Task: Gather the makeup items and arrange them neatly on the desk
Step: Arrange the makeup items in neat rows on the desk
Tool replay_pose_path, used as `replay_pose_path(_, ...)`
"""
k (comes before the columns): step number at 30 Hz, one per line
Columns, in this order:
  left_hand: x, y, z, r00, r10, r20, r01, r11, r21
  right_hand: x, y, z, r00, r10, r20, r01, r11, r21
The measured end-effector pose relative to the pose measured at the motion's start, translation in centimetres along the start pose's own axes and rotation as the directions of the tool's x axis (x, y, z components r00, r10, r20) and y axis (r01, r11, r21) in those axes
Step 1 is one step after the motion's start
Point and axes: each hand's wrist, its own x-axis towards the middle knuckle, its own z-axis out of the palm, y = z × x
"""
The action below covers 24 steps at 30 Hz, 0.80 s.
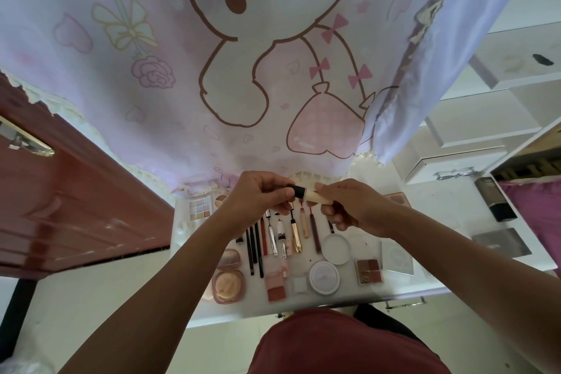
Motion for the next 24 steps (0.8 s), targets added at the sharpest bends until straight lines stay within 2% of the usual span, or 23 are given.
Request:
replay_pose_path(5, -0.1, -0.2, -0.1, 1.000, -0.001, 0.005, 0.001, 1.000, -0.002, 0.1, 0.4, -0.1, 0.997, -0.070, -0.015, 0.069, 0.997, -0.026)
replay_pose_path(13, -0.2, -0.5, -0.2, 1.000, -0.006, 0.016, 0.006, 1.000, -0.012, -0.2, 0.8, 0.2, 1.000, -0.029, 0.003, 0.029, 0.999, 0.020)
replay_pose_path(19, 0.1, -1.2, -0.6, 1.000, -0.024, 0.000, 0.024, 1.000, -0.019, -0.1, 1.5, -0.1, 0.989, -0.138, -0.061, 0.119, 0.963, -0.243)
replay_pose_path(24, 1.2, -1.9, -0.3, 0.999, -0.046, 0.010, 0.046, 0.999, 0.020, 0.2, 2.5, -0.6, 0.974, -0.178, -0.142, 0.126, 0.940, -0.317)
